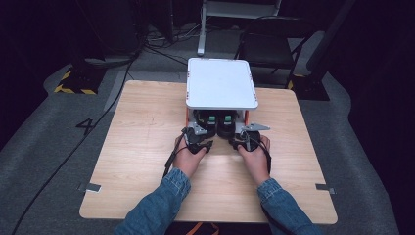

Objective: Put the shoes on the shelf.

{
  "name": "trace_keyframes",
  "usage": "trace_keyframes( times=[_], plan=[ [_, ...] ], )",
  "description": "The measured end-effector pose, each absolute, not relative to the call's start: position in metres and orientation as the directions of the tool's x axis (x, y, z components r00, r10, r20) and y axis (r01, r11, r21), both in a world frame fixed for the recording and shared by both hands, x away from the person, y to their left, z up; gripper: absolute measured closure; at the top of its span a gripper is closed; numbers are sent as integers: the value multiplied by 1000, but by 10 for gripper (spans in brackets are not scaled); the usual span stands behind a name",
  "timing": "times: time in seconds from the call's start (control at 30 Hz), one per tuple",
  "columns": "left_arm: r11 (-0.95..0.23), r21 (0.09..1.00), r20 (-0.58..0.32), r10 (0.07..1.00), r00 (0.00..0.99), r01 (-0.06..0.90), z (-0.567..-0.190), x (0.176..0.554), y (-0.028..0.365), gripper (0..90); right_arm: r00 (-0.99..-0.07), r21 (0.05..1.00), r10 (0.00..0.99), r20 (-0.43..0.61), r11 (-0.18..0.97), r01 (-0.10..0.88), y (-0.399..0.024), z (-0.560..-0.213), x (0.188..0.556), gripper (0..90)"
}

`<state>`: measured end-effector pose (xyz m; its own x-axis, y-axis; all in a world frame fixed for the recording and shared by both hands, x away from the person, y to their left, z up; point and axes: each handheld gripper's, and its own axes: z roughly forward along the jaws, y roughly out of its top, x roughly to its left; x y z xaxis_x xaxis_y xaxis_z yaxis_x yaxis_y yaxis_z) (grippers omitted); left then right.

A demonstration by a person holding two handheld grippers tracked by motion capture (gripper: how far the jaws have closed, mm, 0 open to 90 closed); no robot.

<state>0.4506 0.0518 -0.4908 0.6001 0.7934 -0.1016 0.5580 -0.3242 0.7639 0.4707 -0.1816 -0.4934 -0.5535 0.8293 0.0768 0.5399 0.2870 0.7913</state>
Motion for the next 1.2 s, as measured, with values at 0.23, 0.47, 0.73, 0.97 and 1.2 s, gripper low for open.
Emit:
trace_keyframes(
  times=[0.23,0.47,0.73,0.97,1.2],
  plan=[
    [-271,770,-149,804,576,577,-497,473,57,556,-551,796,830,87,275,539,-179,-492,487,563],
    [-266,775,-142,811,568,573,-493,490,53,554,-530,795,843,92,258,548,-177,-494,508,560],
    [-273,792,-120,807,578,546,-493,500,46,492,-528,799,847,57,279,533,-175,-494,516,516],
    [-270,828,-91,800,593,492,-486,488,52,374,-526,808,850,33,287,515,-183,-484,508,467],
    [-304,848,-39,781,623,434,-457,450,69,330,-574,843,819,29,289,454,-204,-450,480,424]
  ],
)
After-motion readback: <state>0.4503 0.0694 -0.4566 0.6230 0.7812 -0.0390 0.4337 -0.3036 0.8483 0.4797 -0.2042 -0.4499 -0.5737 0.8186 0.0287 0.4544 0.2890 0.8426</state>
